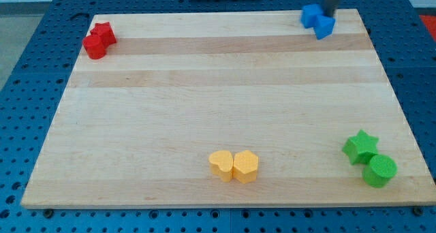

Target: Slide the blue cube towards the center left

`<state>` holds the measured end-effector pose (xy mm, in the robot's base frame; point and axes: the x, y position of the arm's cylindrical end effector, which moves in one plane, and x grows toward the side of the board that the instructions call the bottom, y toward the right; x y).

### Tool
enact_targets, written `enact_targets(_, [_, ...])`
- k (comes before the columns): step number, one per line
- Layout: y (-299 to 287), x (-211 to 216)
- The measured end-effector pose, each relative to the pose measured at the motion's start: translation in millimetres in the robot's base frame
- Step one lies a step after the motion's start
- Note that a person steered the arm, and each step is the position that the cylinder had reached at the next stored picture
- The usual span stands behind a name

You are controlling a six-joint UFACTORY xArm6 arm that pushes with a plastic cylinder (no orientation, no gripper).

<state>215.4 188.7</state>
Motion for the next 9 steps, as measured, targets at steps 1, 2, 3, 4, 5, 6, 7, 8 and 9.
enact_targets(1, [-99.5,27.9])
enact_targets(2, [-191.3,63.6])
enact_targets(3, [-186.6,76.5])
enact_targets(4, [-135.0,60.3])
enact_targets(5, [-103.1,19.6])
enact_targets(6, [-114.9,-3.6])
enact_targets(7, [-188.6,7.8])
enact_targets(8, [-255.3,56.7])
enact_targets(9, [-312.2,109.4])
